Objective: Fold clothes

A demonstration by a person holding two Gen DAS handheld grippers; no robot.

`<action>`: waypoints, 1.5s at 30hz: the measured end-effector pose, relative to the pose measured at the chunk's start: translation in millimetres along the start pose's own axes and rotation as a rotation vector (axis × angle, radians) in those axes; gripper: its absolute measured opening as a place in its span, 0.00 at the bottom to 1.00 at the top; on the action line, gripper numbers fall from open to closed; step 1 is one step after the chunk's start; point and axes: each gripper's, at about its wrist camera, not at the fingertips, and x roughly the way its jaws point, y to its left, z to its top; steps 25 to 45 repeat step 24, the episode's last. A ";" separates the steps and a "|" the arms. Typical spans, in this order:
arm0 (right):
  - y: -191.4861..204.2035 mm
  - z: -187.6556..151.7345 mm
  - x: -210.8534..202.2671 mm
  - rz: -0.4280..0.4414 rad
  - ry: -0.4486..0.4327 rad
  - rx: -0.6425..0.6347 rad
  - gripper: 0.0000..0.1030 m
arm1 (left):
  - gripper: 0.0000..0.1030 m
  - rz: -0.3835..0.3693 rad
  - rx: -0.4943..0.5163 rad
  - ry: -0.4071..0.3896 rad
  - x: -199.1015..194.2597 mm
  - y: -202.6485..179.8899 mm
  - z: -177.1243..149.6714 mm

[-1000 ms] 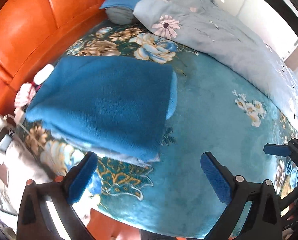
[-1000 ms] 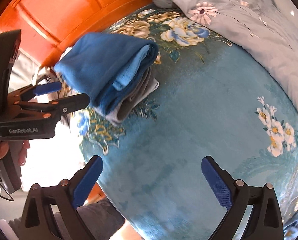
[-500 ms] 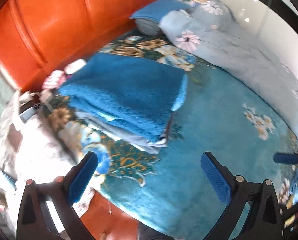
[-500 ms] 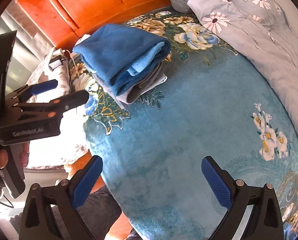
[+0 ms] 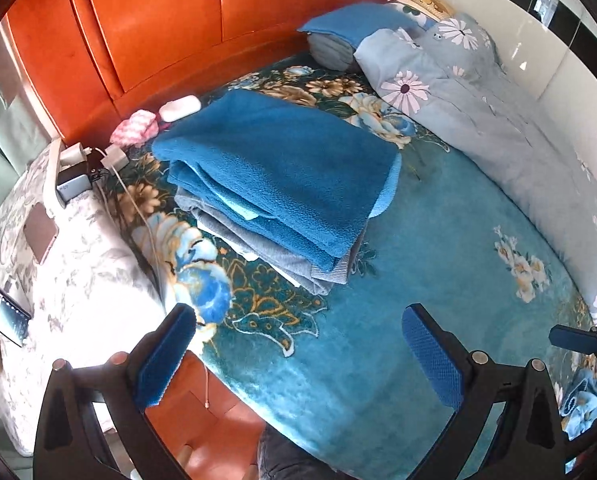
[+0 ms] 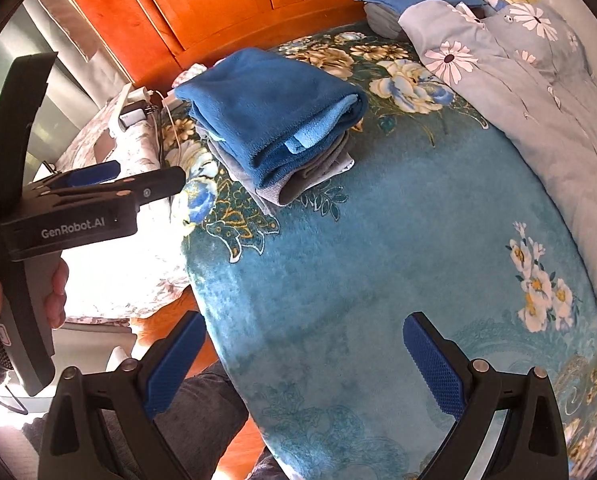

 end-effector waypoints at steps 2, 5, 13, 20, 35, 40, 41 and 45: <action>0.4 0.7 -0.6 0.001 -0.001 0.001 0.98 | 1.00 0.023 0.011 -0.002 -0.5 -0.9 0.3; 1.3 2.3 -1.0 0.000 0.003 -0.004 0.98 | 1.00 0.087 0.041 -0.013 -2.2 -4.3 0.6; 3.6 9.1 -3.2 0.000 0.000 -0.018 0.98 | 1.00 0.110 0.080 -0.004 -3.4 -5.6 -1.0; 4.2 15.7 -4.4 0.002 -0.005 -0.022 0.98 | 1.00 0.107 0.077 0.007 0.5 -8.1 0.1; 3.6 19.3 -4.6 0.002 -0.007 -0.021 0.98 | 1.00 0.106 0.076 0.006 0.7 -6.8 2.1; 3.6 19.3 -4.6 0.002 -0.007 -0.021 0.98 | 1.00 0.106 0.076 0.006 0.7 -6.8 2.1; 3.6 19.3 -4.6 0.002 -0.007 -0.021 0.98 | 1.00 0.106 0.076 0.006 0.7 -6.8 2.1; 3.6 19.3 -4.6 0.002 -0.007 -0.021 0.98 | 1.00 0.106 0.076 0.006 0.7 -6.8 2.1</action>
